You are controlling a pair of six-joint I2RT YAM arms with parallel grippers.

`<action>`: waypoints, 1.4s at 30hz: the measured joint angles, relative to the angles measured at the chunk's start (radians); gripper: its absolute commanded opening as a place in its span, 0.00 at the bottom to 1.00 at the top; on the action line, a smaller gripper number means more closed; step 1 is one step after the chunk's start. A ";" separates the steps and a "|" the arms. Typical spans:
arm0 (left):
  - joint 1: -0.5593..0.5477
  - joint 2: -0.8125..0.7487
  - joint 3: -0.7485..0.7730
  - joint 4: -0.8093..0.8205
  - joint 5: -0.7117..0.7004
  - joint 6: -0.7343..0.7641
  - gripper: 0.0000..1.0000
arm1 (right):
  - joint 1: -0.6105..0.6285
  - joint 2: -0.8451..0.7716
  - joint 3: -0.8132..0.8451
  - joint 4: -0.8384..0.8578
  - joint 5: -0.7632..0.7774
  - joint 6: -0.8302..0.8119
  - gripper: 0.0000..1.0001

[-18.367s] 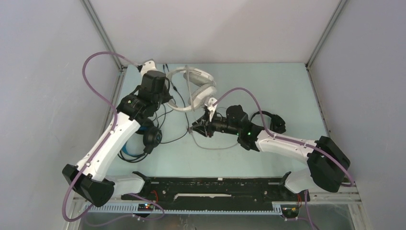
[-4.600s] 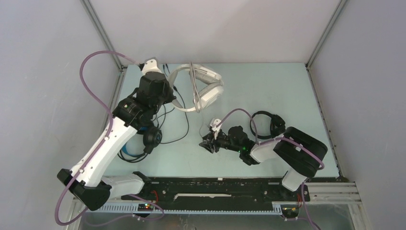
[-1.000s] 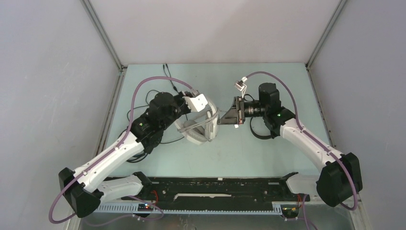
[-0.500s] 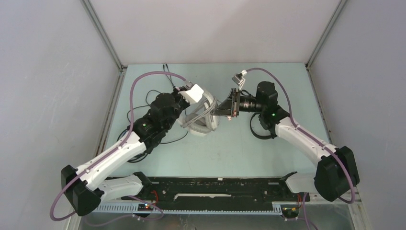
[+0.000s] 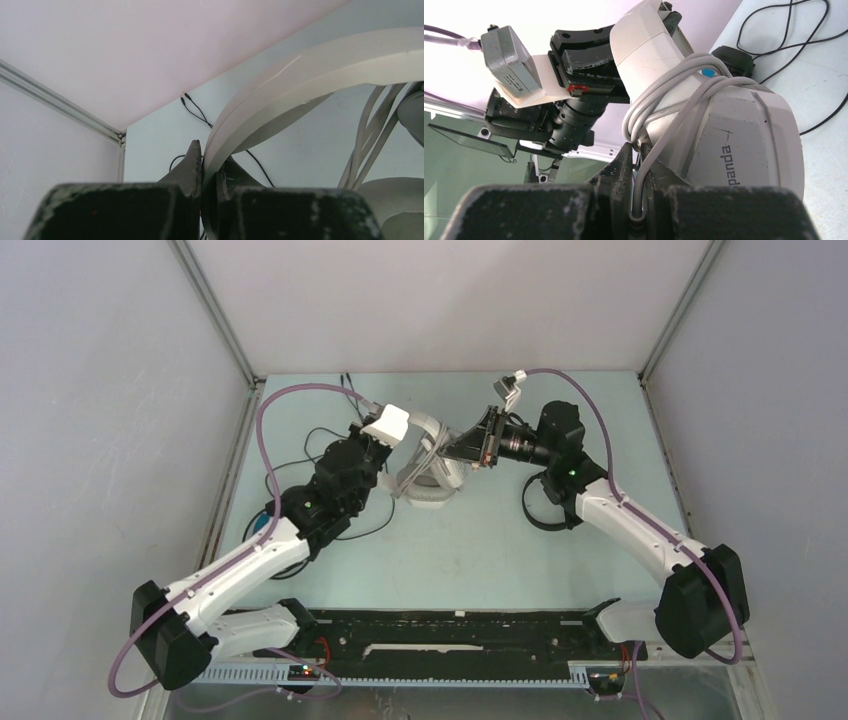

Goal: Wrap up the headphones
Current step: Wrap the headphones cable around the headphones.

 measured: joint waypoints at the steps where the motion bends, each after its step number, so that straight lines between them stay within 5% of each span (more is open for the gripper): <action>1: 0.000 -0.002 -0.021 0.036 -0.004 0.000 0.00 | -0.003 0.000 0.001 0.003 0.005 0.002 0.00; 16: 0.000 -0.055 -0.216 0.328 0.090 0.071 0.00 | -0.031 -0.019 0.035 -0.051 -0.016 -0.019 0.00; 29: 0.010 -0.068 -0.220 0.308 0.248 0.141 0.00 | -0.085 -0.025 0.035 -0.036 -0.117 0.017 0.00; 42: 0.011 -0.040 -0.204 0.316 0.234 0.140 0.00 | -0.103 -0.025 0.035 -0.026 -0.136 0.047 0.00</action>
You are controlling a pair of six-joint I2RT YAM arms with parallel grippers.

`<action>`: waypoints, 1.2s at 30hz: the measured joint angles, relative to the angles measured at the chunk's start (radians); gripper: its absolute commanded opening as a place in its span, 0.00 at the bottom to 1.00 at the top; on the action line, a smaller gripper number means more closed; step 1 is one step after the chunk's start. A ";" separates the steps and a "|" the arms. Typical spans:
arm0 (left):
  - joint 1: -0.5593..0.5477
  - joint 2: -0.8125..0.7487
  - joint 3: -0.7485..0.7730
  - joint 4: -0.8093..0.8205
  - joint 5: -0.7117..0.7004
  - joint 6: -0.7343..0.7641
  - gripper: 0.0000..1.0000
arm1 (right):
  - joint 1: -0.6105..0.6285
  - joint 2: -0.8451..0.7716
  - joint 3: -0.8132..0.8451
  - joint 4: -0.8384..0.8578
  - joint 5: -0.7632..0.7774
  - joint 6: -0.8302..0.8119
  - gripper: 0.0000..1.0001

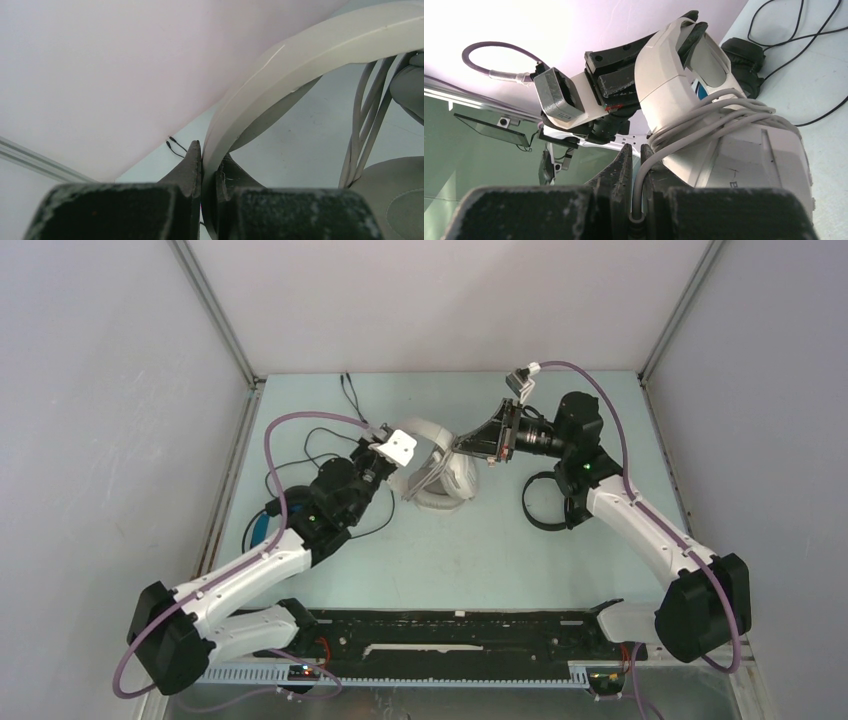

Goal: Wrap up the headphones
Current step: Wrap the headphones cable around the headphones.

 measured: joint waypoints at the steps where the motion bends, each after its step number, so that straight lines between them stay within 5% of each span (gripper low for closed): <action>1: 0.000 0.008 0.004 -0.001 -0.008 -0.003 0.00 | 0.001 0.000 0.000 -0.006 0.000 -0.003 0.00; 24: 0.000 0.079 0.091 -0.071 -0.197 -0.140 0.00 | 0.124 0.080 0.112 -0.057 0.121 -0.021 0.15; 36: 0.000 0.080 0.088 0.085 -0.282 -0.207 0.00 | 0.159 0.090 0.251 -0.169 0.211 -0.111 0.16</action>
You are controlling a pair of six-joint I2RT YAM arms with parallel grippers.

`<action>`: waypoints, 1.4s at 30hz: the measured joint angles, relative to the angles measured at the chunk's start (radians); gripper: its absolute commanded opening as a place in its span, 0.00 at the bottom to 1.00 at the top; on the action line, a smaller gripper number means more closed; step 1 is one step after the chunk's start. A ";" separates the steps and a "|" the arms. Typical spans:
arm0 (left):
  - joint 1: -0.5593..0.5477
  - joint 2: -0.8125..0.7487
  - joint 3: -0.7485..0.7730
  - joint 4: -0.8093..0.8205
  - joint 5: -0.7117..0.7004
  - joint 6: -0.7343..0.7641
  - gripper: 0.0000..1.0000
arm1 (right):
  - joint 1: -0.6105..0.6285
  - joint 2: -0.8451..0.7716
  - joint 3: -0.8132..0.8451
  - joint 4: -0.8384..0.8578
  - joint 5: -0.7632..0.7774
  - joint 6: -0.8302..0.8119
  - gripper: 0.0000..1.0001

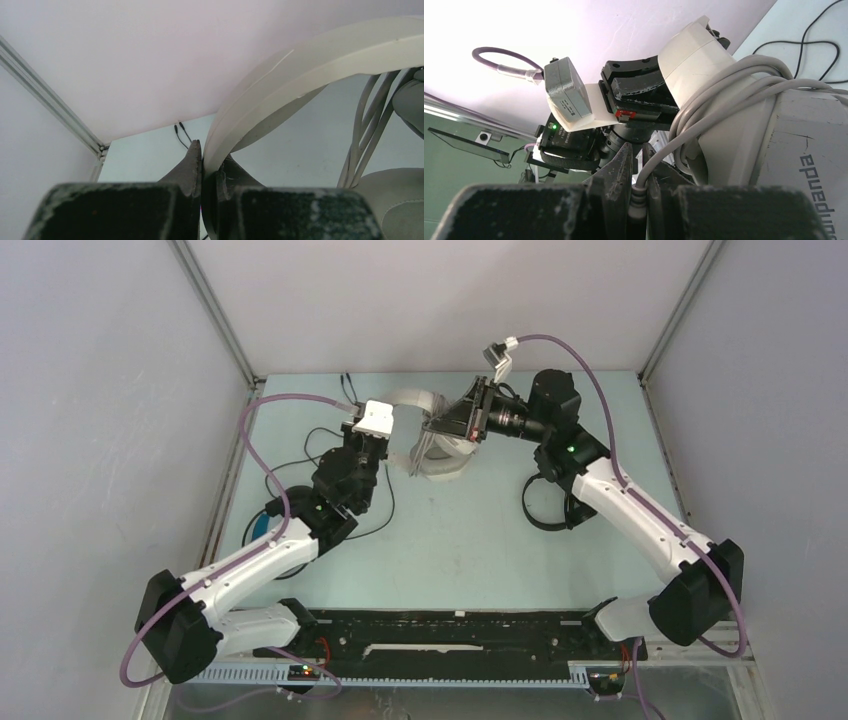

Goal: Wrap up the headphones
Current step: Wrap the headphones cable around the headphones.

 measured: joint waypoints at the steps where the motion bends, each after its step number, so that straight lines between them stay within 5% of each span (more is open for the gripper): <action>1: 0.000 0.000 -0.002 0.015 -0.002 -0.006 0.00 | 0.004 0.000 0.011 -0.009 0.005 -0.007 0.16; 42: 0.021 0.076 -0.023 0.546 -0.060 0.103 0.00 | 0.078 -0.061 0.146 -0.147 0.048 -0.224 0.36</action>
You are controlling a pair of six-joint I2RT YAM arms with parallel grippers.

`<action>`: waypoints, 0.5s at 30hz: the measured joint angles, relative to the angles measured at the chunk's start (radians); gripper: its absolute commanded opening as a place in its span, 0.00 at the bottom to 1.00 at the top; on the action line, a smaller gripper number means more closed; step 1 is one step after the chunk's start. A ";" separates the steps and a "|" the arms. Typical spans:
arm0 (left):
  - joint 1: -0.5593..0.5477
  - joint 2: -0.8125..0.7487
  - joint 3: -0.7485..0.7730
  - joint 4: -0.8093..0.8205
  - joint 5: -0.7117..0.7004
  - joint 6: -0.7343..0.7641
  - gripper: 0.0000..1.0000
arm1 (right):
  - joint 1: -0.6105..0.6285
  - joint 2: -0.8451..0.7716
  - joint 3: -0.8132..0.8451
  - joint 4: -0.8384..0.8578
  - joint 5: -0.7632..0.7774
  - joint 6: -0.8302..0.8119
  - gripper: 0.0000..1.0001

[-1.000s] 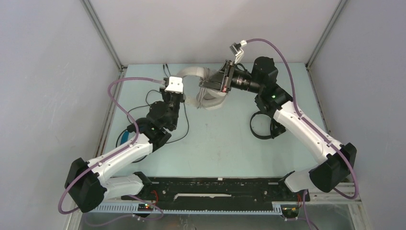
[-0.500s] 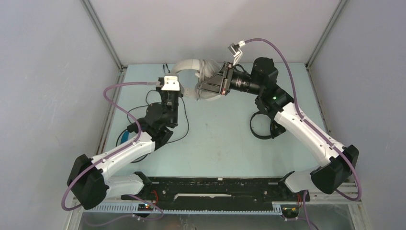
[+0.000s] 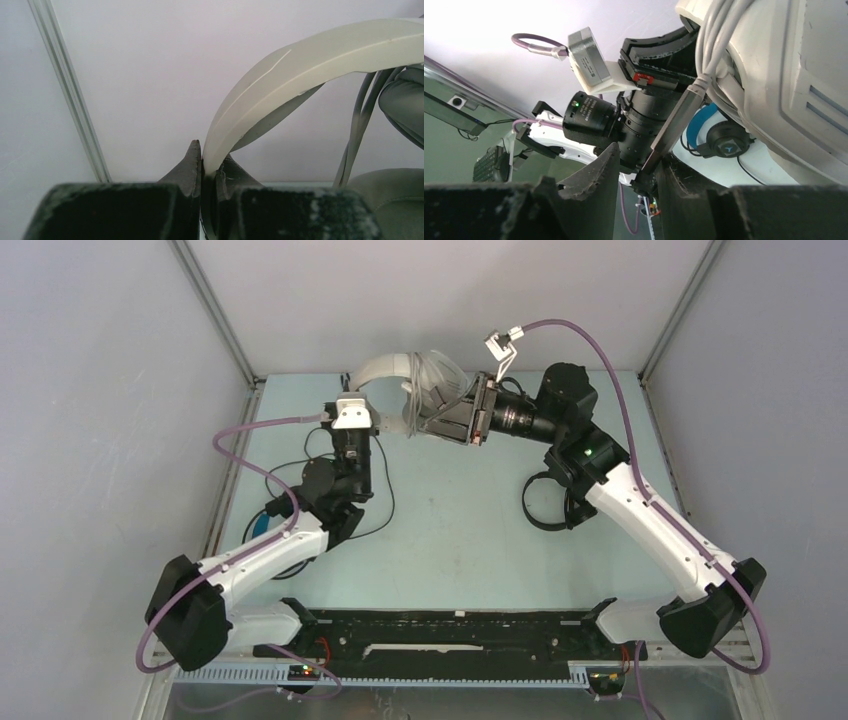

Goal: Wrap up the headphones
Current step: Wrap the headphones cable around the headphones.

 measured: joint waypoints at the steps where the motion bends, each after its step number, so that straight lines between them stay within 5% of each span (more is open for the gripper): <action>1: 0.000 0.003 0.000 0.005 0.000 0.001 0.00 | 0.000 0.000 0.000 -0.010 0.000 -0.006 0.37; 15: 0.000 0.019 0.000 0.014 -0.005 0.018 0.00 | 0.000 -0.071 0.008 -0.148 -0.058 -0.080 0.46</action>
